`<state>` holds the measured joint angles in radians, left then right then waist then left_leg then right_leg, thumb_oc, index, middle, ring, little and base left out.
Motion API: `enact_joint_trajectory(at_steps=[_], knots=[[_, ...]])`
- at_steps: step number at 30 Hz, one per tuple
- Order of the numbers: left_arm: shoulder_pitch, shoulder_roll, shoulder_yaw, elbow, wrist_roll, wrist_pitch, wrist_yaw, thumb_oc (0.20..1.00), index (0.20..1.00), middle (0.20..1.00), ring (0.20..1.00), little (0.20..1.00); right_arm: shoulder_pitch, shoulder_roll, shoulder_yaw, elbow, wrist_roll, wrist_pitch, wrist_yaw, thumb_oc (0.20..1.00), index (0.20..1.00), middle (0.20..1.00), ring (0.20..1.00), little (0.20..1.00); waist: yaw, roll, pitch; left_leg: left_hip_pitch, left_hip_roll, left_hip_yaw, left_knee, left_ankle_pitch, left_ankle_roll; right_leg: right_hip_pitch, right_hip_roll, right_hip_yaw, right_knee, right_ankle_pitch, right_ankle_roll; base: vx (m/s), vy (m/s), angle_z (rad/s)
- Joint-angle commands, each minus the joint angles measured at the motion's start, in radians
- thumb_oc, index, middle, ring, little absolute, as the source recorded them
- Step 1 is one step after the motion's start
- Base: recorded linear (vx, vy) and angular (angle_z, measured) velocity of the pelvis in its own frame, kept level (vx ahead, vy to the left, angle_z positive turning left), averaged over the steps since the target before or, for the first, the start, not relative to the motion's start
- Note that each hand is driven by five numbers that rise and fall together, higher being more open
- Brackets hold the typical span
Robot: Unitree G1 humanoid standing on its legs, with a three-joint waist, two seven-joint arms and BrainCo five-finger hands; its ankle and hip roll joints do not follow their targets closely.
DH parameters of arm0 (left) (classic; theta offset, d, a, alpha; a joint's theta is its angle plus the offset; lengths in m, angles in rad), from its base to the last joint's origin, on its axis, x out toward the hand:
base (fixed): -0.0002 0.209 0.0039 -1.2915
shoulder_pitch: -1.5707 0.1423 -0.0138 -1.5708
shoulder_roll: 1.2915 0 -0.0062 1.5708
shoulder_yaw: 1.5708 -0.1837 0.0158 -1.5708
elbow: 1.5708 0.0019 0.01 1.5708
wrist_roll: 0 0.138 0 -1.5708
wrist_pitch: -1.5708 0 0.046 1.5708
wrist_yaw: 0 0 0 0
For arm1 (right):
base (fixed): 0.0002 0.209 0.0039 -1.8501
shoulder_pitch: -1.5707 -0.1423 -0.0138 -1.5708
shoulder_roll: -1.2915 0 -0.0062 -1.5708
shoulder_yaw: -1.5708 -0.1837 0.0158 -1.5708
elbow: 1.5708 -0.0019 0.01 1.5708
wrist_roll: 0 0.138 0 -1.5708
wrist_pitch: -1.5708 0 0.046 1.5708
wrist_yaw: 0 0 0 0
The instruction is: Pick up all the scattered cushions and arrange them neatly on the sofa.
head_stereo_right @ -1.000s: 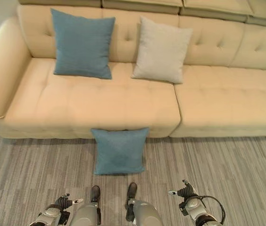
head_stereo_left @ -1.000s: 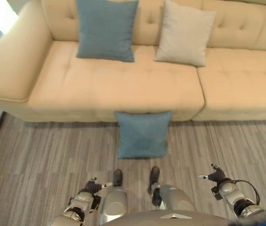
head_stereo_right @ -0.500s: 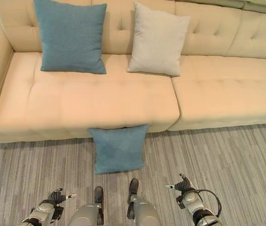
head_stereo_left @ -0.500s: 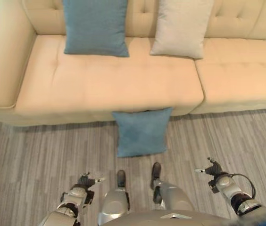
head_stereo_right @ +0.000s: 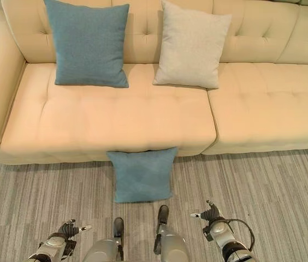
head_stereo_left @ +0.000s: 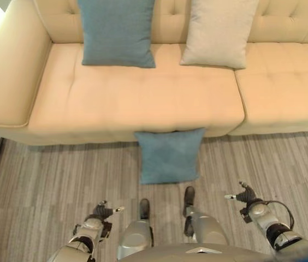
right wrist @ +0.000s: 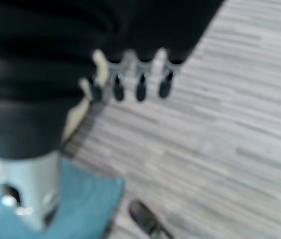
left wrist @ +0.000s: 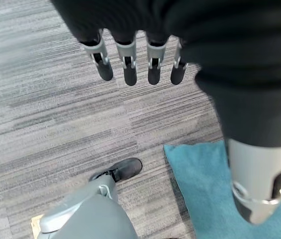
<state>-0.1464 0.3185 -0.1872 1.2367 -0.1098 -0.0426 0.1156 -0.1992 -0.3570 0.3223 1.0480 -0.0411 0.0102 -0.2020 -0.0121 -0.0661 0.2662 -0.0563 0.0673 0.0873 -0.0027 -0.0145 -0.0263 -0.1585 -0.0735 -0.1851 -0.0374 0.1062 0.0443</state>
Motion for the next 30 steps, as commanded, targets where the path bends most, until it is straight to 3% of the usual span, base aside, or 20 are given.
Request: enact_joint_trajectory(at_steps=[1, 3, 5, 6, 7, 9, 11, 14, 23, 26, 28, 30], knots=[[-0.01, 0.013, -0.008, -0.004, -0.019, -0.011, 0.004, 1.0, 1.0, 1.0, 1.0, 1.0, 0.026, -0.037, 0.002, -0.009, 0.031, -0.024, -0.014, 1.0, 1.0, 1.0, 1.0, 1.0, -0.022, -0.027, -0.012, -0.066, -0.008, -0.009, 0.174, -0.07, -0.051, -0.004, -0.034, 0.041, 0.142, -0.14, 0.053, -0.02, -0.142, 0.43], [-0.032, 0.007, -0.017, -0.019, -0.042, -0.009, 0.008, 1.0, 1.0, 1.0, 1.0, 1.0, 0.018, -0.05, 0.001, -0.003, 0.046, -0.025, -0.025, 1.0, 1.0, 1.0, 1.0, 1.0, -0.012, -0.041, 0.022, -0.18, 0.019, -0.024, 0.351, -0.017, -0.067, 0.025, -0.036, 0.015, 0.146, -0.16, 0.027, -0.03, -0.139, 0.76], [-0.032, 0.004, -0.016, -0.019, -0.046, -0.008, 0.008, 1.0, 1.0, 1.0, 1.0, 1.0, 0.024, -0.055, 0.0, 0.002, 0.049, -0.02, -0.022, 1.0, 1.0, 1.0, 1.0, 1.0, -0.016, -0.035, 0.011, -0.185, 0.047, -0.001, 0.279, -0.03, -0.061, 0.042, -0.039, -0.001, 0.143, -0.178, 0.036, 0.13, 0.031, 0.9], [-0.031, 0.006, -0.022, -0.021, -0.04, -0.006, 0.008, 1.0, 1.0, 1.0, 1.0, 1.0, 0.027, -0.059, 0.0, 0.007, 0.049, -0.018, -0.025, 1.0, 1.0, 1.0, 1.0, 1.0, -0.009, -0.033, 0.009, -0.213, 0.062, 0.009, 0.24, 0.005, -0.061, 0.057, -0.04, -0.008, 0.14, -0.183, 0.042, 0.22, 0.125, 0.21], [-0.029, 0.004, -0.02, -0.024, -0.052, -0.009, 0.003, 1.0, 1.0, 1.0, 1.0, 1.0, 0.026, -0.057, 0.001, 0.007, 0.05, -0.019, -0.024, 1.0, 1.0, 1.0, 1.0, 1.0, -0.001, -0.033, 0.003, -0.2, 0.071, 0.008, 0.213, -0.007, -0.063, 0.06, -0.04, 0.002, 0.143, -0.194, 0.043, 0.16, 0.095, -0.06], [-0.031, 0.01, -0.024, -0.024, -0.049, -0.008, 0.011, 1.0, 1.0, 1.0, 1.0, 1.0, 0.027, -0.059, -0.004, 0.009, 0.051, -0.014, -0.026, 1.0, 1.0, 1.0, 1.0, 1.0, 0.001, -0.038, 0.003, -0.24, 0.064, -0.01, 0.231, 0.008, -0.068, 0.062, -0.045, 0.004, 0.153, -0.204, 0.042, 0.17, 0.142, -0.09], [-0.028, 0.002, -0.022, -0.018, -0.053, -0.009, 0.0, 1.0, 1.0, 1.0, 1.0, 1.0, 0.032, -0.057, -0.008, 0.004, 0.043, -0.015, -0.015, 1.0, 1.0, 1.0, 1.0, 1.0, -0.005, -0.027, -0.004, -0.211, 0.048, -0.016, 0.21, -0.009, -0.064, 0.051, -0.054, 0.019, 0.189, -0.208, 0.055, 0.19, 0.262, -0.19], [-0.04, 0.021, -0.024, -0.032, -0.048, -0.01, 0.007, 1.0, 1.0, 1.0, 1.0, 1.0, 0.017, -0.038, 0.004, 0.002, 0.036, -0.01, -0.015, 1.0, 1.0, 1.0, 1.0, 1.0, -0.003, -0.039, -0.001, -0.206, 0.016, 0.011, 0.219, -0.039, -0.043, 0.015, -0.082, 0.055, 0.204, -0.176, 0.076, 0.09, 0.16, -0.48], [-0.078, 0.065, -0.01, -0.083, -0.085, -0.031, 0.03, 1.0, 1.0, 1.0, 1.0, 1.0, -0.03, -0.034, -0.006, -0.03, 0.073, -0.022, -0.037, 1.0, 1.0, 1.0, 1.0, 1.0, 0.011, -0.052, 0.028, -0.234, 0.008, 0.048, 0.235, -0.072, -0.018, -0.022, -0.107, 0.052, 0.177, -0.133, 0.097, 0.01, 0.029, -0.25], [-0.168, 0.061, -0.027, -0.115, -0.155, -0.053, 0.091, 1.0, 1.0, 1.0, 1.0, 1.0, -0.121, -0.029, -0.018, -0.032, 0.143, -0.035, -0.089, 1.0, 1.0, 1.0, 1.0, 1.0, 0.001, -0.04, 0.075, -0.347, 0.003, 0.046, 0.261, -0.056, -0.014, -0.147, -0.119, 0.054, 0.203, -0.111, 0.094, -0.13, -0.014, 0.02], [-0.245, 0.069, -0.045, -0.121, -0.191, -0.064, 0.128, 1.0, 1.0, 1.0, 1.0, 1.0, -0.196, -0.037, -0.026, -0.034, 0.194, -0.043, -0.131, 1.0, 1.0, 1.0, 1.0, 1.0, -0.005, -0.029, 0.085, -0.422, 0.004, 0.036, 0.285, -0.074, -0.019, -0.237, -0.12, 0.059, 0.245, -0.125, 0.097, -0.07, -0.021, 0.05], [-0.377, 0.103, -0.077, -0.132, -0.215, -0.076, 0.18, 1.0, 1.0, 1.0, 1.0, 1.0, -0.321, -0.068, -0.041, -0.033, 0.265, -0.055, -0.189, 1.0, 1.0, 1.0, 1.0, 1.0, -0.021, -0.02, 0.101, -0.573, 0.01, 0.029, 0.329, -0.067, -0.018, -0.4, -0.128, 0.066, 0.309, -0.121, 0.096, -0.18, 0.003, 0.0]])
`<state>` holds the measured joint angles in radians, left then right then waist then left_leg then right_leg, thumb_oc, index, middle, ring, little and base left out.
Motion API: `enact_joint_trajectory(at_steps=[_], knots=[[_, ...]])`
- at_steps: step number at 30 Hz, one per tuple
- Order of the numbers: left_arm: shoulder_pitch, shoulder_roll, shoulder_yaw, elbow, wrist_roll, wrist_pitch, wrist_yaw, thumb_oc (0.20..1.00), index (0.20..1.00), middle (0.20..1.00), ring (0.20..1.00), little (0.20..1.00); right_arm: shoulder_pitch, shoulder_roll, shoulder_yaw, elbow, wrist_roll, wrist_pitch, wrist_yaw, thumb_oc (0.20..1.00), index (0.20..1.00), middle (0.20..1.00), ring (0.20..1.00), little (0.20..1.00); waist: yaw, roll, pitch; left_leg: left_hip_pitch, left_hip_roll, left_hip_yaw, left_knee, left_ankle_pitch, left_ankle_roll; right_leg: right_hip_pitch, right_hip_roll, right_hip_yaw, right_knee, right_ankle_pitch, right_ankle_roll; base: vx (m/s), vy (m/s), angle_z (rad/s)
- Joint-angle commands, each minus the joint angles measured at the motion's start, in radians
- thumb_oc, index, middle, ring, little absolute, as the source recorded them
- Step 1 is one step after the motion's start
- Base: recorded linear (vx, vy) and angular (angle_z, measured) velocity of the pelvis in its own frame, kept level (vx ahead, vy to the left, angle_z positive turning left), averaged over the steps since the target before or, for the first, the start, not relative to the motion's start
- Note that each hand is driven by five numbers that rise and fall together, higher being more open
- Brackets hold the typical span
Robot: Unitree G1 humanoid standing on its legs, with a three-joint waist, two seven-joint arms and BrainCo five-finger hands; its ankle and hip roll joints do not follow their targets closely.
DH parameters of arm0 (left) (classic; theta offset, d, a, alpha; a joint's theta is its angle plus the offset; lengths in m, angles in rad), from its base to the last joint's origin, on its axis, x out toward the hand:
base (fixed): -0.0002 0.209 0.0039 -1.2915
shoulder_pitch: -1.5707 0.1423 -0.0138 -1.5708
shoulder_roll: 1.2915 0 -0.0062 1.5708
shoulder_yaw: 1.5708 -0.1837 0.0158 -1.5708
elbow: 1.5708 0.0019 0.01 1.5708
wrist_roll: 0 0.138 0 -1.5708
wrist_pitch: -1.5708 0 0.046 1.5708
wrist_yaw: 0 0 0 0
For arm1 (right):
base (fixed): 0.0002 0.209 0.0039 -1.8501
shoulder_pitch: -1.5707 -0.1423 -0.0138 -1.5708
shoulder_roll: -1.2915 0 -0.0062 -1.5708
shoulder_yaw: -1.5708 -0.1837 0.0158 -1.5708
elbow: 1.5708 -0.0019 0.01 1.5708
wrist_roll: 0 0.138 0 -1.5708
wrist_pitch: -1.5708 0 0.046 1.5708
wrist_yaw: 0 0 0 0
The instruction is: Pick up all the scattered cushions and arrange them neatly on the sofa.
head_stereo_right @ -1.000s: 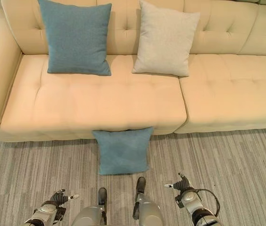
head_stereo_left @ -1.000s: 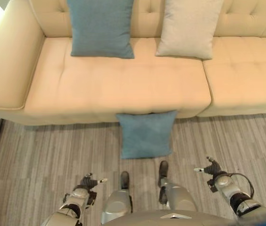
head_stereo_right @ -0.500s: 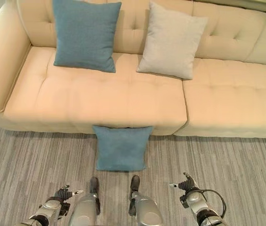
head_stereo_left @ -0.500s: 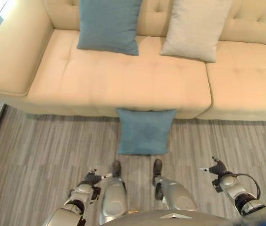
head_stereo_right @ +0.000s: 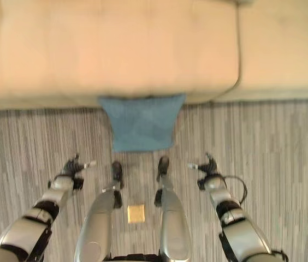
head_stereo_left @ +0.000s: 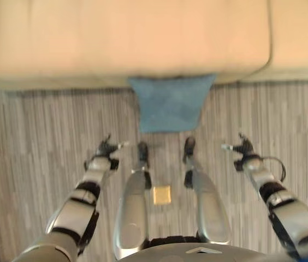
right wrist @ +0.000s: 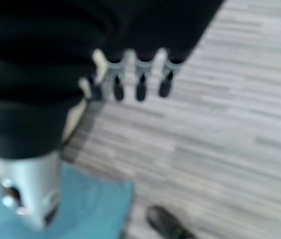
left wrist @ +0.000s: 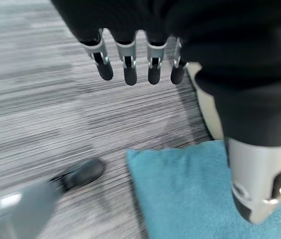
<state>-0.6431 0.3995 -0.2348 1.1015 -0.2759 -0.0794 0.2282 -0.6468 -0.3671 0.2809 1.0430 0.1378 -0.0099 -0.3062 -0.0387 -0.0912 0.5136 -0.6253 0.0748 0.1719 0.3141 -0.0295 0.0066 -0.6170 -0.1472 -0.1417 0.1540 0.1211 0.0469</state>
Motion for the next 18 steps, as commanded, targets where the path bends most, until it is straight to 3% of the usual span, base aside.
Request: enact_joint_trajectory(at_steps=[1, 7, 18], knots=[[0.069, 0.032, -0.041, 0.011, -0.059, -0.042, 0.083, 1.0, 1.0, 1.0, 1.0, 1.0, 0.079, -0.072, 0.0, -0.021, 0.111, -0.039, -0.098, 1.0, 1.0, 1.0, 1.0, 1.0, 0.002, 0.007, -0.139, -0.052, 0.006, -0.059, 0.028, -0.048, -0.051, 0.011, -0.056, 0.02, 0.136, -0.136, 0.095, -0.14, 0.038, -0.07], [-0.207, 0.081, -0.073, -0.001, -0.125, -0.054, 0.155, 1.0, 1.0, 1.0, 1.0, 1.0, -0.186, -0.132, -0.016, -0.046, 0.238, -0.088, -0.203, 1.0, 1.0, 1.0, 1.0, 1.0, -0.018, 0.032, -0.12, -0.352, -0.006, -0.095, 0.102, -0.051, -0.038, -0.319, -0.075, 0.06, 0.276, -0.158, 0.091, -0.02, 0.038, 0.03], [-0.471, 0.085, -0.135, 0.042, -0.201, -0.061, 0.217, 1.0, 1.0, 1.0, 1.0, 1.0, -0.397, -0.178, -0.011, -0.048, 0.349, -0.152, -0.31, 1.0, 1.0, 1.0, 1.0, 1.0, -0.047, 0.042, -0.133, -0.642, -0.034, -0.107, 0.23, -0.081, -0.011, -0.641, -0.076, 0.116, 0.443, -0.189, 0.102, 0.04, 0.034, 0.04]])
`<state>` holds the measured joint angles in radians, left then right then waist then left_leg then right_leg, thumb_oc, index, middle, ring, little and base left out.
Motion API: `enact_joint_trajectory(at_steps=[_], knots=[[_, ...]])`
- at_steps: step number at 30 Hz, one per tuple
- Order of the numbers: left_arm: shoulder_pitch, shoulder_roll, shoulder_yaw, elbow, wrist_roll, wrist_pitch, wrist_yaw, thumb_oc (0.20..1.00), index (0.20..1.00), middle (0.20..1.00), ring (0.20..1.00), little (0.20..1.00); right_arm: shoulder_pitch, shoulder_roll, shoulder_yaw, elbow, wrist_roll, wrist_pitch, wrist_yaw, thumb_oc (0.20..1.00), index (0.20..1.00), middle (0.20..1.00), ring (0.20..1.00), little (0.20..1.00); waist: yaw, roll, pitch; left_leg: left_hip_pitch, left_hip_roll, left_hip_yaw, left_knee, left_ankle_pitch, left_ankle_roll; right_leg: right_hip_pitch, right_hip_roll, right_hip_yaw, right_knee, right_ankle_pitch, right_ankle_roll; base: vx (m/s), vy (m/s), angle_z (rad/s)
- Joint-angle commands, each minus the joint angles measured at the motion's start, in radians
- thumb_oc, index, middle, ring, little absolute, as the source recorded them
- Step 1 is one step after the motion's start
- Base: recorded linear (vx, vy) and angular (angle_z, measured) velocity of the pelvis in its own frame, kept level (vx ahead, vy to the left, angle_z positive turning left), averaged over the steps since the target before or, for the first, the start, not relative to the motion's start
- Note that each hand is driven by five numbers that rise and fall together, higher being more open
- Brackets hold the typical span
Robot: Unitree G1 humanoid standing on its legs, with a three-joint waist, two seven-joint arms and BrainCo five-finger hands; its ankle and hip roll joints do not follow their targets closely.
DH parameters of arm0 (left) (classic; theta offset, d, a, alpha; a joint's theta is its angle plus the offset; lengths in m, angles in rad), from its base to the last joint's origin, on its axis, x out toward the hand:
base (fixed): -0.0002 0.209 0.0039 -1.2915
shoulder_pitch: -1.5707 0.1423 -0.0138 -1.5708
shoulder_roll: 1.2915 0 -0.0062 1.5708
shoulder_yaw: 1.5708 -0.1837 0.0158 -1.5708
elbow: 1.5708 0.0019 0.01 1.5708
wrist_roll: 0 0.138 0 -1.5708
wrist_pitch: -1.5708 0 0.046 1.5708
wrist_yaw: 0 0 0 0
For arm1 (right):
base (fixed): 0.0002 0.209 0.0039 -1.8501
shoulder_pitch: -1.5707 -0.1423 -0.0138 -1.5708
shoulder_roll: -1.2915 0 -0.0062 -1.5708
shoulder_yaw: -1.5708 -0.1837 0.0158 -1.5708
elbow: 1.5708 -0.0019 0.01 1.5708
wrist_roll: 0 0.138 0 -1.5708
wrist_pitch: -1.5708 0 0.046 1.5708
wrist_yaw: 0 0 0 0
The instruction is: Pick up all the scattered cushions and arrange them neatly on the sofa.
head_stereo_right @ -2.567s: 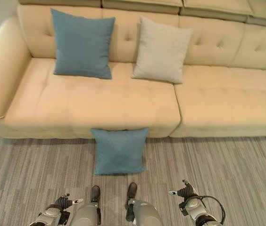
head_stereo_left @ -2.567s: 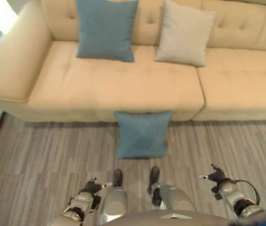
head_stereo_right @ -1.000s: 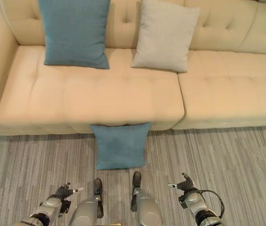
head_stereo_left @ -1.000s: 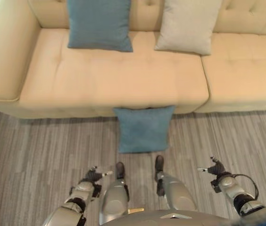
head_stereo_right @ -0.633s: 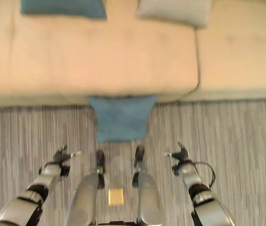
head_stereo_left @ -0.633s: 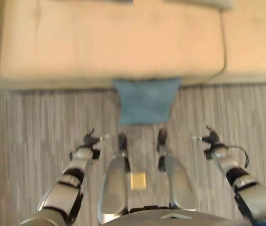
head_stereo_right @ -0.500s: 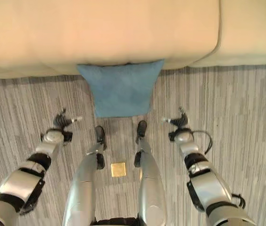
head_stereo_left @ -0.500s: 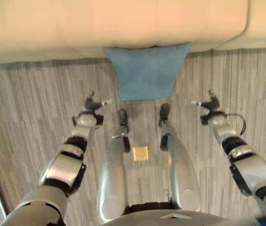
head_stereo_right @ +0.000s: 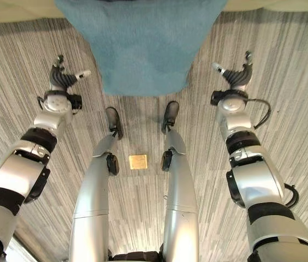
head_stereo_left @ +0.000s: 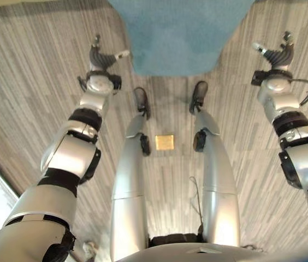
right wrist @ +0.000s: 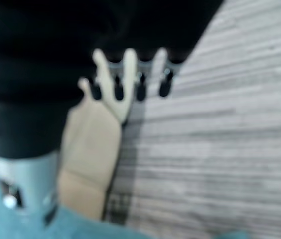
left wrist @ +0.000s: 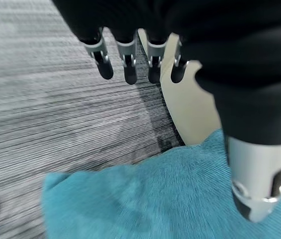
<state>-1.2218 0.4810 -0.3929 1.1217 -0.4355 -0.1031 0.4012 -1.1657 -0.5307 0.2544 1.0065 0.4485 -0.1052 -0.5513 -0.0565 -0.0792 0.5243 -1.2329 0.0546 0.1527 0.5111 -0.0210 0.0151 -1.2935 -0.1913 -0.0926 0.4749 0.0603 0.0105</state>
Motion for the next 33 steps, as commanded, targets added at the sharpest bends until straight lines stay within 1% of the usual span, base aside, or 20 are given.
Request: enact_joint_trajectory(at_steps=[1, 4, 5, 6, 9, 12, 14, 17, 24, 26, 30, 31, 32, 33], knots=[[0.092, 0.005, 0.021, 0.023, -0.055, -0.037, 0.044, 1.0, 1.0, 1.0, 1.0, 1.0, 0.113, -0.016, 0.014, -0.011, 0.048, -0.059, -0.067, 1.0, 1.0, 1.0, 1.0, 1.0, -0.032, 0.029, -0.15, -0.058, -0.015, -0.085, 0.044, -0.093, -0.019, 0.014, -0.033, 0.068, 0.133, -0.132, 0.138, 0.05, 0.017, -0.03], [0.052, 0.003, 0.007, 0.024, -0.083, -0.04, 0.046, 1.0, 1.0, 1.0, 1.0, 1.0, 0.085, -0.025, 0.025, -0.015, 0.066, -0.067, -0.079, 1.0, 1.0, 1.0, 1.0, 1.0, -0.033, 0.029, -0.157, -0.092, -0.019, -0.083, 0.055, -0.096, -0.018, -0.029, -0.031, 0.074, 0.156, -0.144, 0.136, 0.04, 0.018, -0.02], [0.018, 0.004, -0.008, 0.01, -0.098, -0.043, 0.045, 1.0, 1.0, 1.0, 1.0, 1.0, 0.067, -0.04, 0.036, -0.023, 0.072, -0.067, -0.082, 1.0, 1.0, 1.0, 1.0, 1.0, -0.036, 0.031, -0.159, -0.134, -0.017, -0.081, 0.073, -0.097, -0.017, -0.071, -0.033, 0.08, 0.172, -0.153, 0.136, 0.05, 0.015, 0.0], [0.017, 0.004, -0.009, 0.01, -0.098, -0.043, 0.045, 1.0, 1.0, 1.0, 1.0, 1.0, 0.066, -0.041, 0.035, -0.023, 0.073, -0.067, -0.082, 1.0, 1.0, 1.0, 1.0, 1.0, -0.035, 0.031, -0.161, -0.139, -0.017, -0.081, 0.076, -0.098, -0.017, -0.076, -0.033, 0.08, 0.175, -0.153, 0.136, 0.04, 0.014, -0.02], [-0.027, -0.002, -0.057, -0.066, -0.11, -0.058, 0.046, 1.0, 1.0, 1.0, 1.0, 1.0, 0.031, -0.07, 0.071, -0.056, 0.071, -0.07, -0.084, 1.0, 1.0, 1.0, 1.0, 1.0, -0.035, 0.04, -0.166, -0.226, -0.019, -0.08, 0.115, -0.094, -0.014, -0.175, -0.028, 0.096, 0.233, -0.169, 0.136, 0.05, 0.016, -0.07], [-0.053, -0.013, -0.086, -0.11, -0.119, -0.063, 0.041, 1.0, 1.0, 1.0, 1.0, 1.0, -0.005, -0.084, 0.118, -0.07, 0.076, -0.064, -0.052, 1.0, 1.0, 1.0, 1.0, 1.0, -0.024, 0.048, -0.172, -0.285, -0.023, -0.081, 0.152, -0.09, -0.011, -0.242, -0.024, 0.102, 0.282, -0.176, 0.132, 0.05, -0.011, -0.03], [-0.062, -0.007, -0.1, -0.144, -0.141, -0.07, 0.028, 1.0, 1.0, 1.0, 1.0, 1.0, -0.031, -0.09, 0.158, -0.081, 0.069, -0.052, -0.038, 1.0, 1.0, 1.0, 1.0, 1.0, -0.017, 0.05, -0.174, -0.315, -0.021, -0.081, 0.168, -0.086, -0.012, -0.273, -0.022, 0.106, 0.304, -0.18, 0.13, 0.03, -0.034, 0.02], [-0.075, -0.005, -0.128, -0.2, -0.166, -0.084, 0.023, 1.0, 1.0, 1.0, 1.0, 1.0, -0.072, -0.086, 0.208, -0.094, 0.048, -0.039, -0.025, 1.0, 1.0, 1.0, 1.0, 1.0, -0.004, 0.061, -0.157, -0.336, -0.02, -0.09, 0.199, -0.08, -0.015, -0.276, -0.019, 0.096, 0.32, -0.189, 0.128, 0.0, 0.0, 0.0], [-0.074, -0.019, -0.158, -0.254, -0.163, -0.086, 0.019, 1.0, 1.0, 1.0, 1.0, 1.0, -0.108, -0.066, 0.252, -0.093, 0.036, -0.036, 0.007, 1.0, 1.0, 1.0, 1.0, 1.0, 0.008, 0.076, -0.141, -0.337, -0.024, -0.108, 0.216, -0.072, -0.02, -0.277, -0.018, 0.087, 0.36, -0.199, 0.122, 0.0, -0.007, 0.01], [-0.08, -0.047, -0.166, -0.246, -0.162, -0.08, 0.018, 1.0, 1.0, 1.0, 1.0, 1.0, -0.137, -0.04, 0.266, -0.065, 0.055, -0.051, 0.031, 1.0, 1.0, 1.0, 1.0, 1.0, 0.022, 0.08, -0.141, -0.337, -0.027, -0.11, 0.22, -0.066, -0.026, -0.277, -0.02, 0.087, 0.369, -0.198, 0.12, 0.0, 0.0, 0.0], [-0.082, -0.058, -0.171, -0.26, -0.166, -0.083, 0.02, 1.0, 1.0, 1.0, 1.0, 1.0, -0.158, -0.018, 0.28, -0.06, 0.078, -0.059, 0.042, 1.0, 1.0, 1.0, 1.0, 1.0, 0.03, 0.085, -0.138, -0.337, -0.03, -0.111, 0.232, -0.064, -0.028, -0.277, -0.02, 0.088, 0.38, -0.199, 0.119, 0.0, 0.0, 0.0], [-0.094, -0.073, -0.183, -0.256, -0.168, -0.08, 0.02, 1.0, 1.0, 1.0, 1.0, 1.0, -0.181, 0.012, 0.293, -0.059, 0.12, -0.076, 0.061, 1.0, 1.0, 1.0, 1.0, 1.0, 0.037, 0.087, -0.133, -0.337, -0.032, -0.113, 0.246, -0.064, -0.03, -0.277, -0.02, 0.089, 0.392, -0.201, 0.118, 0.0, 0.0, 0.0], [-0.095, -0.073, -0.183, -0.256, -0.169, -0.08, 0.02, 1.0, 1.0, 1.0, 1.0, 1.0, -0.183, 0.012, 0.293, -0.058, 0.121, -0.076, 0.061, 1.0, 1.0, 1.0, 1.0, 1.0, 0.037, 0.087, -0.132, -0.337, -0.032, -0.113, 0.247, -0.065, -0.03, -0.277, -0.02, 0.089, 0.393, -0.201, 0.118, 0.0, 0.0, 0.0], [-0.115, -0.079, -0.196, -0.251, -0.173, -0.077, 0.016, 1.0, 1.0, 1.0, 1.0, 1.0, -0.205, 0.035, 0.309, -0.061, 0.152, -0.084, 0.079, 1.0, 1.0, 1.0, 1.0, 1.0, 0.038, 0.086, -0.127, -0.337, -0.031, -0.112, 0.252, -0.063, -0.033, -0.277, -0.022, 0.094, 0.398, -0.198, 0.118, 0.01, -0.006, 0.05]])
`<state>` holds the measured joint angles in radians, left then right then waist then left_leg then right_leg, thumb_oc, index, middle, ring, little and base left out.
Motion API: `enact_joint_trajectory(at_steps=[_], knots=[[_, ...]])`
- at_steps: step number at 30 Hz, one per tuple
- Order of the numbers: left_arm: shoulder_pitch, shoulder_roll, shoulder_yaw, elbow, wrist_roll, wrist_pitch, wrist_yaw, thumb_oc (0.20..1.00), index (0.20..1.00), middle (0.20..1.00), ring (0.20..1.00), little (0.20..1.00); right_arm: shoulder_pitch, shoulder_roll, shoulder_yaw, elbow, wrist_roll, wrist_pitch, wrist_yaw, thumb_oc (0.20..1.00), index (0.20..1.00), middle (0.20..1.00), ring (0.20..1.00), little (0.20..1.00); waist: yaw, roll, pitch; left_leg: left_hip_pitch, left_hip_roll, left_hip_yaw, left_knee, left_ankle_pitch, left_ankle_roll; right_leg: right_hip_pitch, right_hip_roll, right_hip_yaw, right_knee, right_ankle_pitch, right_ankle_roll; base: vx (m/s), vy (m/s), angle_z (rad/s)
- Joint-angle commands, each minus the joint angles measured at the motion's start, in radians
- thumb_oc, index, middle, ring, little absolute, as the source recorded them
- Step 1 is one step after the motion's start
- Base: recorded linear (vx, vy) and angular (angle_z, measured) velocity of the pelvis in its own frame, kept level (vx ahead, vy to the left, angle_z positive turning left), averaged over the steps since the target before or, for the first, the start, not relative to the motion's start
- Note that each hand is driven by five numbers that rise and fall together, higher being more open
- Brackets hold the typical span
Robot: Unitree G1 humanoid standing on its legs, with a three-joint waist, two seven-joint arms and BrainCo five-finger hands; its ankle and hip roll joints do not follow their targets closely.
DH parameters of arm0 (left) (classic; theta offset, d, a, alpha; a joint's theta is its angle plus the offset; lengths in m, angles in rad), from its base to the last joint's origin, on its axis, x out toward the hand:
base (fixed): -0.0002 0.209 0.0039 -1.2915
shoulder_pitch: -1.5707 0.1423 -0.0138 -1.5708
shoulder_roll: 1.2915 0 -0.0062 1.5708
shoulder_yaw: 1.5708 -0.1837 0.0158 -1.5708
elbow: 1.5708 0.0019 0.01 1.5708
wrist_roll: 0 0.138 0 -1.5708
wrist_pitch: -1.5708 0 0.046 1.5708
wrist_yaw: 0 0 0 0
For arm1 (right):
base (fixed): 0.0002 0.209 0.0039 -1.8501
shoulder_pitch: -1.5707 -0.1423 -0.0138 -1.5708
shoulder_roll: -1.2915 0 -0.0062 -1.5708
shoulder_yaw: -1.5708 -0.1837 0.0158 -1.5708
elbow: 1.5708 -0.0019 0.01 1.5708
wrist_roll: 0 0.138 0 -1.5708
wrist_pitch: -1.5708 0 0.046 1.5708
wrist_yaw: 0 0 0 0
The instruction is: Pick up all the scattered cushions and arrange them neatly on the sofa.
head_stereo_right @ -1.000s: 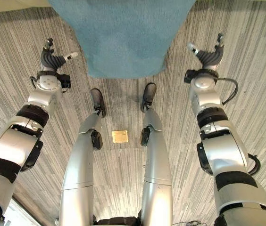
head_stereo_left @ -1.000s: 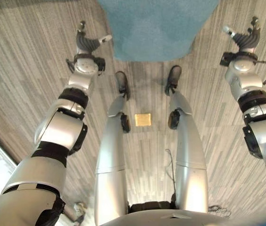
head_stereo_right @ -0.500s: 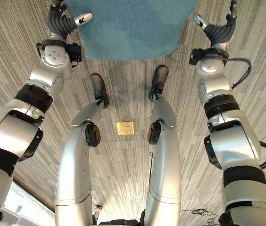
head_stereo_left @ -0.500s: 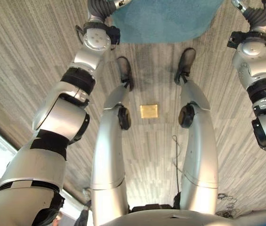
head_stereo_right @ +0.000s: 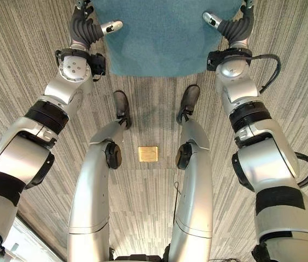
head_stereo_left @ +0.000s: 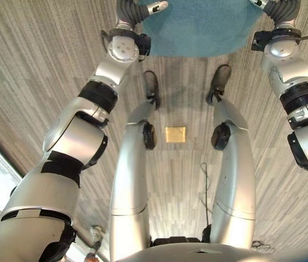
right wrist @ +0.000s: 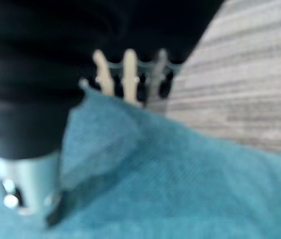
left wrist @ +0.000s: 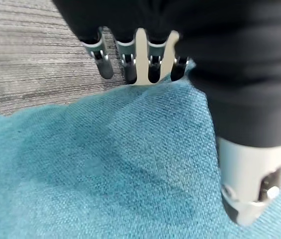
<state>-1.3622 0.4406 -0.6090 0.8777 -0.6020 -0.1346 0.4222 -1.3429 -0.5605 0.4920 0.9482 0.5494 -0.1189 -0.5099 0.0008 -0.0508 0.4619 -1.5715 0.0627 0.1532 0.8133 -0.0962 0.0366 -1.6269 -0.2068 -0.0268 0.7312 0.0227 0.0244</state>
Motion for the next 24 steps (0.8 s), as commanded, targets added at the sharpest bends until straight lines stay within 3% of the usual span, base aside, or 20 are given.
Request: enact_joint_trajectory(at_steps=[1, 10, 11, 12, 24], knots=[[0.01, -0.046, 0.016, 0.006, -0.023, -0.043, -0.008, 1.0, 1.0, 1.0, 1.0, 1.0, -0.048, 0.075, 0.088, 0.005, 0.061, -0.068, 0.043, 1.0, 1.0, 1.0, 1.0, 1.0, -0.017, 0.057, -0.062, 0.001, -0.038, -0.113, -0.048, 0.012, -0.057, 0.057, -0.007, 0.03, 0.144, -0.16, 0.104, 0.01, -0.002, 0.06], [-0.082, -0.051, -0.02, 0.02, -0.069, -0.029, -0.014, 1.0, 1.0, 1.0, 1.0, 1.0, -0.094, 0.124, 0.111, 0.018, 0.149, -0.067, 0.071, 1.0, 1.0, 1.0, 1.0, 1.0, -0.011, 0.073, -0.045, 0.001, -0.042, -0.115, -0.035, 0.015, -0.062, 0.057, -0.009, 0.035, 0.152, -0.16, 0.104, 0.0, 0.001, 0.0], [-0.086, -0.045, -0.021, 0.007, -0.068, -0.033, -0.016, 0.2, 0.2, 0.2, 0.2, 0.2, -0.094, 0.124, 0.106, 0.008, 0.165, -0.075, 0.078, 0.291, 0.291, 0.291, 0.291, 0.291, -0.011, 0.073, -0.044, 0.001, -0.041, -0.114, -0.033, 0.015, -0.063, 0.057, -0.008, 0.036, 0.153, -0.161, 0.104, 0.0, 0.0, 0.0], [-0.091, -0.032, -0.017, -0.013, -0.074, -0.043, -0.014, 0.2, 0.2, 0.2, 0.2, 0.2, -0.094, 0.127, 0.094, -0.008, 0.19, -0.096, 0.081, 0.2, 0.2, 0.2, 0.2, 0.2, -0.011, 0.075, -0.045, 0.001, -0.04, -0.113, -0.033, 0.014, -0.063, 0.057, -0.008, 0.038, 0.155, -0.161, 0.105, 0.0, 0.0, 0.0], [-0.043, 0.033, 0.03, -0.085, -0.1, -0.071, -0.017, 0.2, 0.2, 0.2, 0.2, 0.2, -0.041, 0.119, 0.007, -0.116, 0.234, -0.174, 0.096, 0.2, 0.2, 0.2, 0.2, 0.2, -0.019, 0.076, -0.1, 0.001, -0.043, -0.112, -0.052, 0.016, -0.067, 0.057, 0.009, 0.038, 0.147, -0.16, 0.106, 0.0, 0.003, 0.0]])
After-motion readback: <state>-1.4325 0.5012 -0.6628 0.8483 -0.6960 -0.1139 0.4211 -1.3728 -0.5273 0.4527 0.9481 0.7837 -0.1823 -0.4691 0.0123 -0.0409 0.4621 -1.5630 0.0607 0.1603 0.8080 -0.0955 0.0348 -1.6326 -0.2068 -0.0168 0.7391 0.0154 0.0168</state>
